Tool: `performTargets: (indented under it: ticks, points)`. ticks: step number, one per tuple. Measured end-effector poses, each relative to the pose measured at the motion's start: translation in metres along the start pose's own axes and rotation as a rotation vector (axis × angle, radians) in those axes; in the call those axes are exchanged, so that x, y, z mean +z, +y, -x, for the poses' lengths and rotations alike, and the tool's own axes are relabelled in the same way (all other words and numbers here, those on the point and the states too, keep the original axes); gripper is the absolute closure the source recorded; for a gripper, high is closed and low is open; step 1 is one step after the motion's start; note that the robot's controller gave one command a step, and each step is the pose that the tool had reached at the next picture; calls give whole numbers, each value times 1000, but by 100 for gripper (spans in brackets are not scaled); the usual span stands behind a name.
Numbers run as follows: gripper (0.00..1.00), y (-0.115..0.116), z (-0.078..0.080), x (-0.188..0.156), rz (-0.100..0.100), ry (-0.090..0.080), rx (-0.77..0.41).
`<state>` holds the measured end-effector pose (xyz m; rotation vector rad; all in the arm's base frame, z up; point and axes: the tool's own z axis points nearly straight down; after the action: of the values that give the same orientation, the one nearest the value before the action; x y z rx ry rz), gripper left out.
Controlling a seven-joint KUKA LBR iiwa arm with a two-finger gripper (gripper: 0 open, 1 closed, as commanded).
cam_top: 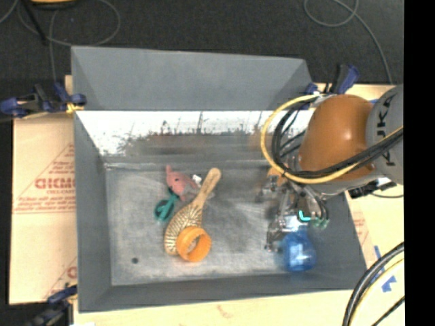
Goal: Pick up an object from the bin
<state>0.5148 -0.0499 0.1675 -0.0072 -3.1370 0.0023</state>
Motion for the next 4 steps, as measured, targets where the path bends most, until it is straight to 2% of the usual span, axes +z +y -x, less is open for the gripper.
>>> performTargets:
  ticks: [1,2,3,4]
  points:
    - [0,0,1,-4,-1,-6,-1]
    - [0,0,53,-3,-1,-8,-71]
    - [0,49,40,15,-2,-10,-157]
    - [0,68,87,47,3,-12,-167]
